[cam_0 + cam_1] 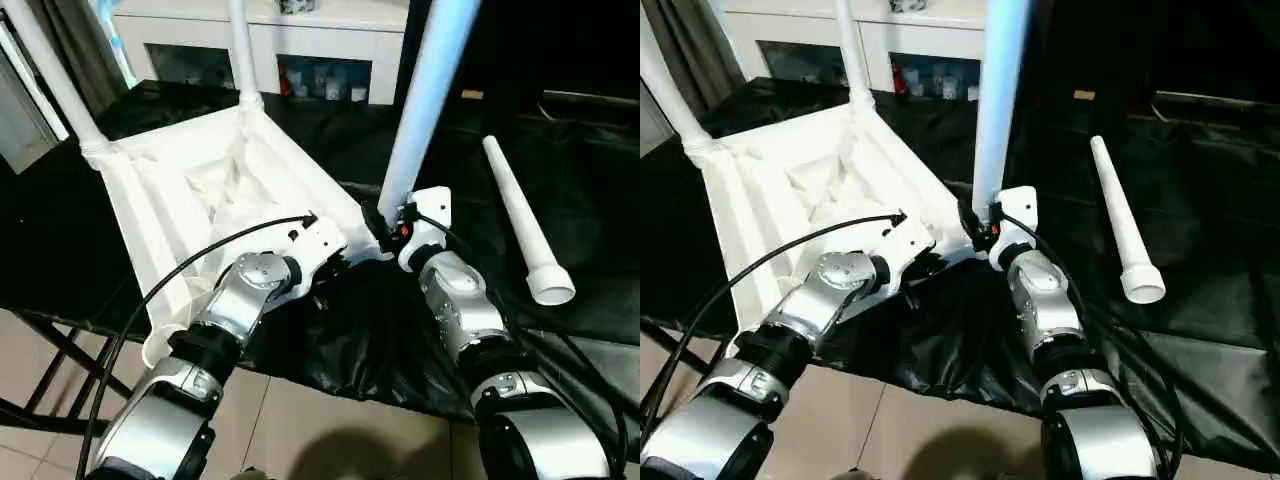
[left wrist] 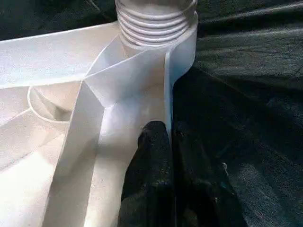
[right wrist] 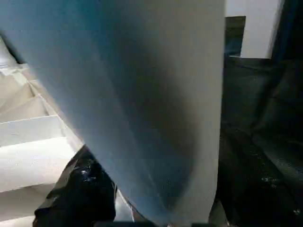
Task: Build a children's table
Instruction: Insert table leg to table base
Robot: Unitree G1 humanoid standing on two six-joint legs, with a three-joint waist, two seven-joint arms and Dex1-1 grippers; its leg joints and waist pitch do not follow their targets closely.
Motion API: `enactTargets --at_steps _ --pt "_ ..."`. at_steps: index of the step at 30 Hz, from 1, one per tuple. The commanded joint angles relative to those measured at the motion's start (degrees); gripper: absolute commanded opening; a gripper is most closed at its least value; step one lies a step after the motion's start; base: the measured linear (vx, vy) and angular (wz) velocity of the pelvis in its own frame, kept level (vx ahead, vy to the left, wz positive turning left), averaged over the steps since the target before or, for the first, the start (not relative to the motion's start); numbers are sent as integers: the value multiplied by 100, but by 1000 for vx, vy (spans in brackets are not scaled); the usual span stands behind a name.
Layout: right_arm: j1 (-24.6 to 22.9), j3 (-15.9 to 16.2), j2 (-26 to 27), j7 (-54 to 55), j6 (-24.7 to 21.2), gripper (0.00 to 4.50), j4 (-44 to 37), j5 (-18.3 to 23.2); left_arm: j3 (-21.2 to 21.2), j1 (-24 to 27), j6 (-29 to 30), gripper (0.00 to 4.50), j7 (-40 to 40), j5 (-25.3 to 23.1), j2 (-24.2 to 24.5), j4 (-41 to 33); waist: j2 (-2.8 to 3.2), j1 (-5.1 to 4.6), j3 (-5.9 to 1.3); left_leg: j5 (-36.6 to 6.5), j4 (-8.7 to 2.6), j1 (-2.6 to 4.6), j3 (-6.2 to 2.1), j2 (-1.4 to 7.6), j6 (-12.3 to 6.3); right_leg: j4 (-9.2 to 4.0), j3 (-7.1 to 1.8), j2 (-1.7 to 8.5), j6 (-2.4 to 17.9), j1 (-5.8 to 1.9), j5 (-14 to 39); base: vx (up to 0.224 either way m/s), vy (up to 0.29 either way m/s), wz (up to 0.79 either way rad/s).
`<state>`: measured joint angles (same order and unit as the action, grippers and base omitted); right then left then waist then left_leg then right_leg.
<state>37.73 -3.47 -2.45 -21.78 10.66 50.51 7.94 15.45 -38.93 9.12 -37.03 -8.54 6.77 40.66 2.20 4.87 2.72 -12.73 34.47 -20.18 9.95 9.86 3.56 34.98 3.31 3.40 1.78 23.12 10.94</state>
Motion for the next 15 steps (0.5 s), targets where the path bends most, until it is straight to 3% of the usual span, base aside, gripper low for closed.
enactTargets --at_steps 1,3,6,7,9,15 --pt "-56 144 130 -241 -120 310 207 -5 -47 -41 -183 0 -65 116 6 -354 -22 23 -349 -604 -428 -23 -122 335 -489 -380 -293 567 1488 -342 411 0 0 0" --pt "-43 140 107 -293 -107 346 210 -6 -42 -23 -190 0 -102 120 32 -378 -10 32 -357 -523 -418 -23 -120 341 -523 -361 -293 571 1522 -341 304 0 0 0" --pt "-22 128 79 -495 -89 357 208 47 -23 27 -200 0 -177 132 67 -446 4 36 -356 -496 -409 -23 -115 341 -572 -354 -285 572 1548 -337 247 0 0 0" --pt "-15 124 70 -536 -78 323 209 50 -13 46 -201 0 -207 135 76 -476 2 33 -355 -470 -408 -26 -115 344 -584 -350 -282 567 1557 -338 211 0 0 0" --pt "16 96 53 -601 -81 325 216 64 8 87 -188 0 -278 150 93 -548 7 31 -355 -463 -406 -32 -116 343 -593 -344 -281 571 1559 -344 185 0 0 0" --pt "90 72 -9 -794 -117 273 264 93 55 160 -158 0 -404 164 121 -670 22 32 -358 -381 -399 -38 -115 348 -623 -332 -270 565 1585 -340 100 0 0 0"
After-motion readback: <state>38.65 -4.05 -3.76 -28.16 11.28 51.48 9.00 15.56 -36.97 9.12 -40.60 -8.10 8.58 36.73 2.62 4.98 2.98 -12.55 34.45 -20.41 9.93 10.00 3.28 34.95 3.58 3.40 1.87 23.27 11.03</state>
